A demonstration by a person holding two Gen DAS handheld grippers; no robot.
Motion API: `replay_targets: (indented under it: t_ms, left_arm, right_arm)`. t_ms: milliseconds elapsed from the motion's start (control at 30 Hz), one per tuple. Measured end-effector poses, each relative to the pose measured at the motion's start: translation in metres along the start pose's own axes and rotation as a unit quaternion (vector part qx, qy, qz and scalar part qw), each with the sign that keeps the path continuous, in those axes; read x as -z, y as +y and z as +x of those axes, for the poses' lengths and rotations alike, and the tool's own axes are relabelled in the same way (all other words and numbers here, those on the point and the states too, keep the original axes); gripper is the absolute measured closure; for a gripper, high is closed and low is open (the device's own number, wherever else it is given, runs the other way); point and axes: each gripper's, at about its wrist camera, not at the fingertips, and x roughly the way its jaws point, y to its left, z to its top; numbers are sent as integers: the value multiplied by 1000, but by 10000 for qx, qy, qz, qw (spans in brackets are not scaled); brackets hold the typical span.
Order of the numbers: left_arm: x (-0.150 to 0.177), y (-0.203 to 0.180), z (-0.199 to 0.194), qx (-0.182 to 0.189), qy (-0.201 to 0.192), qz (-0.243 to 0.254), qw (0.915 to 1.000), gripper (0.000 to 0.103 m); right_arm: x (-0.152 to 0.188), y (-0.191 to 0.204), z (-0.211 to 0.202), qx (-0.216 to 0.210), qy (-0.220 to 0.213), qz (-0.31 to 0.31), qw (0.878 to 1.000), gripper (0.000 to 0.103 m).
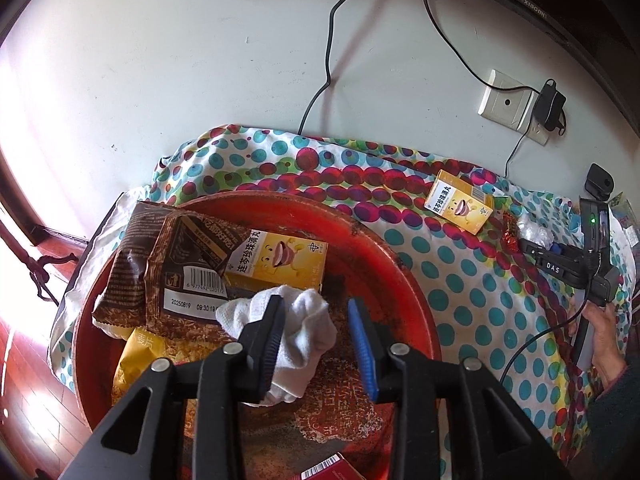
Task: Organize objects
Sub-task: 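Carry the white sock with the left gripper over the red tray, then open the left gripper to drop the white sock into the tray, then carry the clear plastic bag with the right gripper over the red tray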
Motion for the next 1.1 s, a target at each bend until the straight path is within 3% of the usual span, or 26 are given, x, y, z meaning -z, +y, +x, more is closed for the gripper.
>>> replay_targets:
  t_ms: [200, 433, 800, 900, 1100]
  left_arm:
    - [-2, -4, -12, -47, -290, 90, 9995, 54]
    - [-4, 3, -12, -12, -371, -73, 9993, 53]
    - [-4, 2, -19, -152, -534, 134, 9984, 53]
    - [-6, 10, -23, -282, -564, 81, 9980, 53]
    - [-6, 31, -32, -193, -662, -235, 9973, 53]
  right_arm:
    - [-1, 0, 0, 12, -4, -11, 10000, 62]
    - [-2, -1, -2, 64, -82, 0, 9999, 65]
    - [2, 6, -32, 323, -836, -122, 9959, 65]
    - [1, 9, -33, 152, -683, -52, 9975, 65]
    - [-6, 50, -80, -420, -1014, -269, 9936, 65]
